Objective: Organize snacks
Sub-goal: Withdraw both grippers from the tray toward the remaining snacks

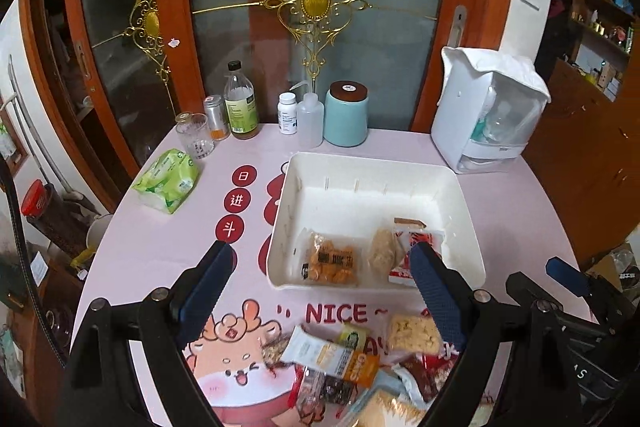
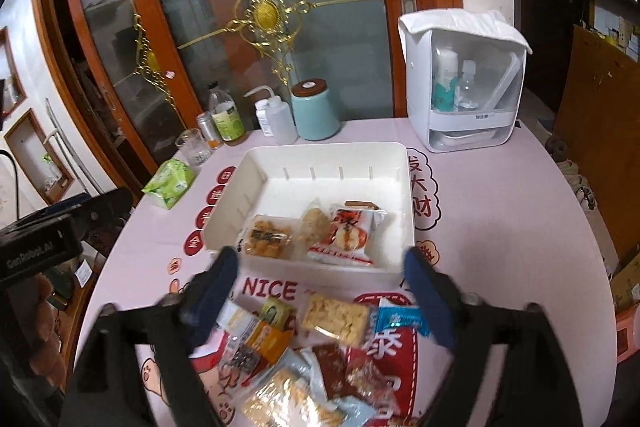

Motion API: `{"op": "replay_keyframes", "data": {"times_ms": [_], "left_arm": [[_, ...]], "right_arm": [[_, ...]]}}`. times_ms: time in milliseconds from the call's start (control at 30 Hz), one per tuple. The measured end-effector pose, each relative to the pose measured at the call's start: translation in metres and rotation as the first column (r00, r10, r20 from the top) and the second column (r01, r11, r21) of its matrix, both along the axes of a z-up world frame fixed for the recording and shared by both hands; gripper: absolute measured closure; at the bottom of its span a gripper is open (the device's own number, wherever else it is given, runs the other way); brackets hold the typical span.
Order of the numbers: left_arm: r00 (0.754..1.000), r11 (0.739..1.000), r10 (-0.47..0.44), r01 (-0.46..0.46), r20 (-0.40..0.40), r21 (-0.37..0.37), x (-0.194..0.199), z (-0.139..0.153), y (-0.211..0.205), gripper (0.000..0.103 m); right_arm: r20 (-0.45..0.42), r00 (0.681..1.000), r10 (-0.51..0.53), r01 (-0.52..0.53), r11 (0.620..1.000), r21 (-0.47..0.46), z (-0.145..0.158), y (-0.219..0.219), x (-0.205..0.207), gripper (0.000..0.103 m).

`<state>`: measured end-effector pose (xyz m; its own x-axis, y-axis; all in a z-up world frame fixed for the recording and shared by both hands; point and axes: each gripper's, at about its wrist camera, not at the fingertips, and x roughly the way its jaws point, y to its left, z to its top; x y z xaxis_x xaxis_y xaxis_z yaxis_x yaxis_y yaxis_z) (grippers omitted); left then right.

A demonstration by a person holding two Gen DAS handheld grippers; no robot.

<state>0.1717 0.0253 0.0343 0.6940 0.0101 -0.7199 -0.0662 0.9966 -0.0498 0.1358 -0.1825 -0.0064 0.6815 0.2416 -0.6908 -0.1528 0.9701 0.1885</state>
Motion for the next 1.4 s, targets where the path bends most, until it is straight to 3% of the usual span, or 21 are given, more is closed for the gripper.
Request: {"op": "replay_keyframes", "data": {"times_ms": [233, 733, 1400], "left_arm": [[0.999, 0.999, -0.034, 0.034, 0.019, 0.008, -0.045, 0.001, 0.009, 0.01], [0.996, 0.997, -0.073, 0.073, -0.054, -0.013, -0.104, -0.025, 0.009, 0.01], [0.968, 0.996, -0.066, 0.051, -0.243, -0.069, -0.098, -0.105, 0.004, 0.01]], "right_arm": [[0.039, 0.999, 0.023, -0.023, 1.0, 0.017, 0.004, 0.008, -0.044, 0.009], [0.045, 0.997, 0.069, -0.069, 0.998, -0.008, -0.018, 0.011, -0.108, 0.004], [-0.015, 0.989, 0.144, -0.144, 0.99, 0.008, -0.096, 0.007, -0.127, 0.0]]}}
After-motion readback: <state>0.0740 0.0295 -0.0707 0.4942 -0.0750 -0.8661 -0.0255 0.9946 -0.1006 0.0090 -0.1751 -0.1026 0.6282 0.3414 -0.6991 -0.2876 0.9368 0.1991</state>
